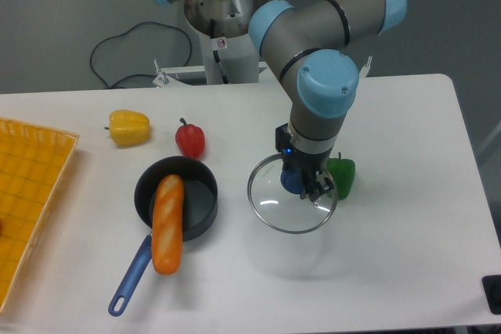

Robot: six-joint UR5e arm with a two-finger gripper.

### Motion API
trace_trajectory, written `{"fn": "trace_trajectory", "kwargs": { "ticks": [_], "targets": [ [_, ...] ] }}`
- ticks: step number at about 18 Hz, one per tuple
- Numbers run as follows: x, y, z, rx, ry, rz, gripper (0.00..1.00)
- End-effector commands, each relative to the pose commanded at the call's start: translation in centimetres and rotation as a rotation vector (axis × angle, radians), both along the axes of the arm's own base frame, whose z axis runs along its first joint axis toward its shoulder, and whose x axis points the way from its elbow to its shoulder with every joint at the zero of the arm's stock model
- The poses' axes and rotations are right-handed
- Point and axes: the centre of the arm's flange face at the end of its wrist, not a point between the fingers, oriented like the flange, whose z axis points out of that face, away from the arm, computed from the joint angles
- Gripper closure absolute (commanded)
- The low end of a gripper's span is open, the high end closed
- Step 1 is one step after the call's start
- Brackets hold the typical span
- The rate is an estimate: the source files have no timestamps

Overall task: Close the pot lid
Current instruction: 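Carry the held glass lid over toward the black pot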

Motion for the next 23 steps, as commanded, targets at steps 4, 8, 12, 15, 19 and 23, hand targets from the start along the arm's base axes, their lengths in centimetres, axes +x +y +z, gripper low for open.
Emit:
{"fn": "trace_trajectory", "kwargs": {
  "ticks": [4, 8, 12, 15, 19, 23],
  "targets": [
    [0.0, 0.1, -0.3, 0.011, 0.012, 0.008, 0.54],
    [0.2, 0.1, -0.2, 0.017, 0.008, 0.026, 0.54],
    [1.2, 0.9, -1.0, 0.072, -0.035, 0.101, 0.54],
    [2.7, 2.5, -1.4, 0.106, -0.018, 0.149, 0.54],
    [3.7, 2.6, -0.8, 0.131, -0.031, 0.2, 0.54],
    [6.2, 1.1, 0.5, 0.174, -0.072, 0.219, 0.54]
  ]
}}
